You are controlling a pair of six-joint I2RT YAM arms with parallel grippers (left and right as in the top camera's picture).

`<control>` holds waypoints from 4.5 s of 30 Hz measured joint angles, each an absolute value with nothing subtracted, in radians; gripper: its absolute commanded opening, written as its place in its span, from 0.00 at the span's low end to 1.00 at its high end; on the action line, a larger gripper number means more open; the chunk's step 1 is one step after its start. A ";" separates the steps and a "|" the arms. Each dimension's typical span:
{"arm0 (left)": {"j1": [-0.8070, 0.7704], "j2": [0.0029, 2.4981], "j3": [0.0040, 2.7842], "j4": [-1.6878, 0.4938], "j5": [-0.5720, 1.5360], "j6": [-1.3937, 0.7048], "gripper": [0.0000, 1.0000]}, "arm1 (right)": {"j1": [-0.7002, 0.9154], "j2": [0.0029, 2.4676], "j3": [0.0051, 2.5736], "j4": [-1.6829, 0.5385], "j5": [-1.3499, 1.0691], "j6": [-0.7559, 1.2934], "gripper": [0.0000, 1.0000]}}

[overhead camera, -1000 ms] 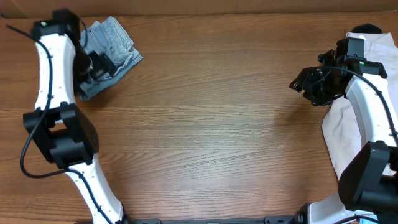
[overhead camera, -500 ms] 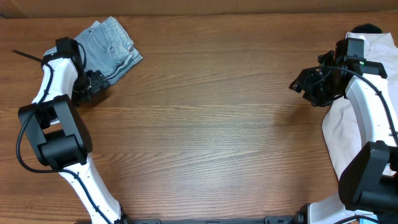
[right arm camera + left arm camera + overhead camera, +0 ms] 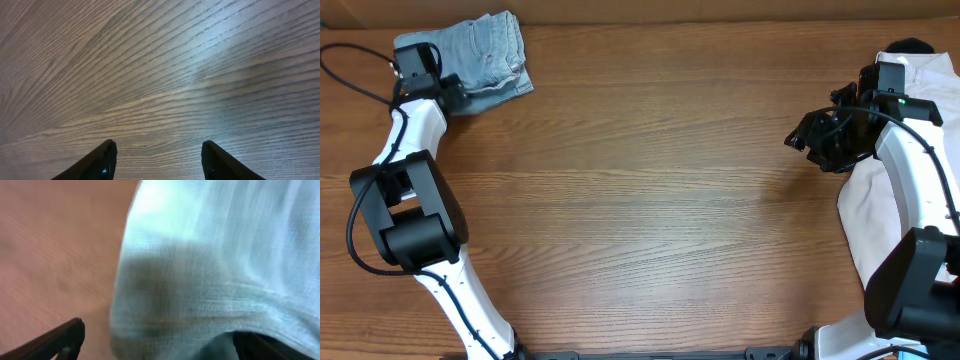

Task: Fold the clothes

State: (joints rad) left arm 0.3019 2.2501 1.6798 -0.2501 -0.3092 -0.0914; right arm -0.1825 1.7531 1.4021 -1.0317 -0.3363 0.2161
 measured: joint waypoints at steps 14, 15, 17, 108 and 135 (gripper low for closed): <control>0.317 2.323 1.681 -0.266 -0.334 0.002 1.00 | -0.183 1.753 1.402 -1.012 -0.336 0.216 0.59; 0.317 2.321 1.691 -0.305 -0.333 -0.005 1.00 | -0.183 1.753 1.402 -1.011 -0.336 0.216 0.59; 0.317 2.313 1.702 -0.375 -0.331 -0.020 1.00 | -0.183 1.753 1.402 -1.009 -0.336 0.216 0.59; 0.041 1.655 1.702 -0.947 -0.186 -0.342 1.00 | 0.042 0.138 0.073 -0.150 -0.340 0.168 1.00; 0.041 1.655 1.702 -0.947 -0.186 -0.342 1.00 | 0.042 0.015 0.021 -0.083 -0.149 0.179 1.00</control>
